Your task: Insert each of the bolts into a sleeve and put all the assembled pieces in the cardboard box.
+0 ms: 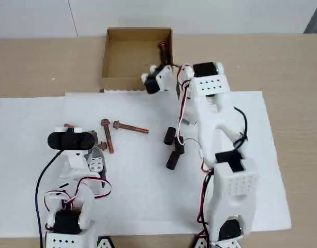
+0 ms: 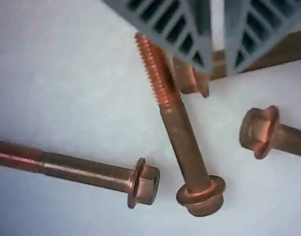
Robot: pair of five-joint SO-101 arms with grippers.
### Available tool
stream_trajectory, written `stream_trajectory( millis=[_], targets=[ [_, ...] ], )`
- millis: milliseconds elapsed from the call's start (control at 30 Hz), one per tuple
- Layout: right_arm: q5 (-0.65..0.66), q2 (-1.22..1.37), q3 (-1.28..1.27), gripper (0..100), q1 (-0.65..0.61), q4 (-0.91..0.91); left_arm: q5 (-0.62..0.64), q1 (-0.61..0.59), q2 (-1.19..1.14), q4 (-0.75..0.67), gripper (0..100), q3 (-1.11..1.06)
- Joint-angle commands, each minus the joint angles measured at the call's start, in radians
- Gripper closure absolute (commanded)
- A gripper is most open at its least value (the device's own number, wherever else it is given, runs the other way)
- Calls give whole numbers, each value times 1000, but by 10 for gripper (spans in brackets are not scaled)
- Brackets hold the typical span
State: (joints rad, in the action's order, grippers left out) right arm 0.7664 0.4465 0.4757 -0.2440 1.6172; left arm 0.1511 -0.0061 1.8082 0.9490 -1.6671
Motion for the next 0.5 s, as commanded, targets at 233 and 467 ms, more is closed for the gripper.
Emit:
stream_trajectory(
  millis=[233, 467],
  targets=[
    [-402, -371, -2, 995, -8, 59, 2, 3, 11, -2, 995, 2],
    [-600, -650, -229, 995, -7, 58, 3, -6, 11, 5, 995, 33]
  ],
)
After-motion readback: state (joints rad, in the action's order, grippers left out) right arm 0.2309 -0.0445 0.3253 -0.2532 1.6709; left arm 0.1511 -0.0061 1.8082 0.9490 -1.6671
